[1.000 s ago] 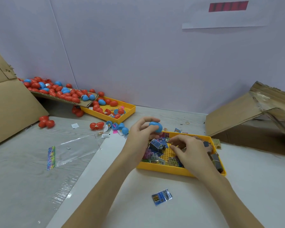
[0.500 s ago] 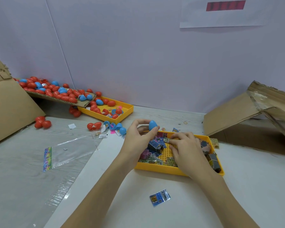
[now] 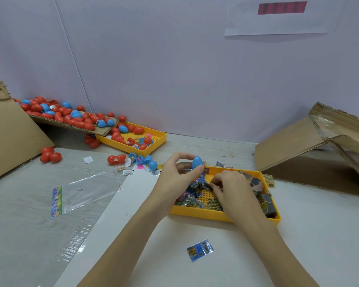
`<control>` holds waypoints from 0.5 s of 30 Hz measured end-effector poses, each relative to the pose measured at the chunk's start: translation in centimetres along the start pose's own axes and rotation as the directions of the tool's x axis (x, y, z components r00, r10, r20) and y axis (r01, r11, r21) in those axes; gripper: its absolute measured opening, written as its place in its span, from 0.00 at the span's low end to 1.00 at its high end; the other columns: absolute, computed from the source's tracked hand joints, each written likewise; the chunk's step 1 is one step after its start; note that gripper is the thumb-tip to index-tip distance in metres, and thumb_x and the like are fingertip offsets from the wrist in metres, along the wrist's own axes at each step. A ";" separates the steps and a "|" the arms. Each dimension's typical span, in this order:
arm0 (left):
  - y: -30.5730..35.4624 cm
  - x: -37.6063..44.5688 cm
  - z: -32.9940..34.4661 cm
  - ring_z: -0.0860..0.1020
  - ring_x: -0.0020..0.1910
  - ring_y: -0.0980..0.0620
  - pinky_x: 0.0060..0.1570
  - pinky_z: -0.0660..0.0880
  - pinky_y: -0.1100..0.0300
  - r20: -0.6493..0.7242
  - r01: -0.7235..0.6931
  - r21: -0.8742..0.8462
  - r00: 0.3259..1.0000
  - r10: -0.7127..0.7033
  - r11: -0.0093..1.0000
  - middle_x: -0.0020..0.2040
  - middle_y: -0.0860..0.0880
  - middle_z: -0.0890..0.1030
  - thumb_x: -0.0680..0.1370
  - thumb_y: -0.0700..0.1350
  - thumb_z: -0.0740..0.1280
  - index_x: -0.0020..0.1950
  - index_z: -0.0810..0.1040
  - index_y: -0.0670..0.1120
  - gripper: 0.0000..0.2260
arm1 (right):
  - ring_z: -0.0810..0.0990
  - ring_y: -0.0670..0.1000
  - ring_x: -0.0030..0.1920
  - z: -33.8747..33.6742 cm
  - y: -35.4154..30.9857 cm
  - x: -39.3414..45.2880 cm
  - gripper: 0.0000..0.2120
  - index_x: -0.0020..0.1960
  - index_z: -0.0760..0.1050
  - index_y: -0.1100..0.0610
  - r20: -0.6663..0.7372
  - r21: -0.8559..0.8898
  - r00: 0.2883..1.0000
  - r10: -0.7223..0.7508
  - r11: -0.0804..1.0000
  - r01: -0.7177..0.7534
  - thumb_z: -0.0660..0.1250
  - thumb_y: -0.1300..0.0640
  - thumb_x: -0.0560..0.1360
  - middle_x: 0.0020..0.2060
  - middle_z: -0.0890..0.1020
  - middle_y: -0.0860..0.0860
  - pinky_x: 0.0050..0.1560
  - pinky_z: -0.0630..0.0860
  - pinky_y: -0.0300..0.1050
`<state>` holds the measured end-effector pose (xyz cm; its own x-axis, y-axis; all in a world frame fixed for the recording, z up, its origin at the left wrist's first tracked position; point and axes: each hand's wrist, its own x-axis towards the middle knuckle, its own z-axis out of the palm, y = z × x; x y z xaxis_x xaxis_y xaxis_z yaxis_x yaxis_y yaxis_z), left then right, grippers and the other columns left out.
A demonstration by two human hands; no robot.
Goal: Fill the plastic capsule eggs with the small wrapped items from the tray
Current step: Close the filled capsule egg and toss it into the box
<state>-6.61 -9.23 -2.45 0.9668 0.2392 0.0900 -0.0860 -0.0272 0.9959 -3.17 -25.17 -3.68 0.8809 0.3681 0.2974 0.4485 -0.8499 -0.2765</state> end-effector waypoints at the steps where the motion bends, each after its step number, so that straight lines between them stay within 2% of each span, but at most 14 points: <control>1: 0.0 0.0 0.0 0.85 0.49 0.55 0.41 0.79 0.68 -0.001 0.003 0.001 1.000 -0.003 1.000 0.51 0.54 0.86 0.76 0.49 0.76 0.58 0.77 0.55 0.13 | 0.77 0.50 0.54 0.0 0.0 0.0 0.09 0.55 0.83 0.53 -0.002 0.000 1.000 0.008 1.000 -0.008 0.65 0.51 0.83 0.50 0.82 0.50 0.59 0.75 0.48; 5: 0.1 0.1 -0.1 0.85 0.46 0.57 0.38 0.78 0.70 -0.004 0.014 0.003 1.000 -0.014 1.000 0.50 0.55 0.86 0.75 0.49 0.76 0.57 0.77 0.57 0.13 | 0.77 0.50 0.52 0.0 0.1 -0.1 0.05 0.51 0.82 0.55 -0.038 0.076 0.998 0.053 0.996 -0.050 0.69 0.55 0.80 0.49 0.82 0.50 0.53 0.76 0.45; 8: 0.1 0.1 -0.1 0.85 0.45 0.58 0.37 0.77 0.71 -0.008 0.018 0.004 1.000 -0.018 1.000 0.50 0.55 0.86 0.75 0.49 0.76 0.56 0.78 0.57 0.13 | 0.78 0.49 0.52 0.0 0.2 -0.3 0.04 0.48 0.83 0.54 -0.066 0.140 0.994 0.082 0.988 -0.072 0.71 0.55 0.79 0.47 0.81 0.49 0.53 0.76 0.45; 11: 0.2 0.0 -0.2 0.85 0.45 0.59 0.36 0.77 0.71 -0.015 0.020 0.006 1.000 -0.020 1.000 0.50 0.55 0.86 0.75 0.50 0.76 0.57 0.78 0.57 0.13 | 0.79 0.50 0.50 0.0 0.5 -0.4 0.07 0.48 0.85 0.56 -0.091 0.199 0.992 0.091 0.977 -0.071 0.70 0.54 0.80 0.46 0.82 0.50 0.53 0.76 0.48; 15: 0.4 -0.1 -0.4 0.84 0.49 0.55 0.36 0.77 0.72 -0.032 0.021 0.019 0.999 -0.021 1.000 0.52 0.53 0.86 0.76 0.49 0.75 0.59 0.78 0.56 0.13 | 0.78 0.50 0.53 0.1 0.7 -0.5 0.07 0.51 0.83 0.56 -0.125 0.226 0.985 0.120 0.970 -0.090 0.67 0.56 0.82 0.48 0.82 0.51 0.56 0.76 0.49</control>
<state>-6.81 -8.90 -2.09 0.9601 0.2711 0.0694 -0.0605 -0.0407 0.9973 -3.29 -25.89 -4.15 0.9027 0.2133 0.3737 0.3901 -0.7721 -0.5017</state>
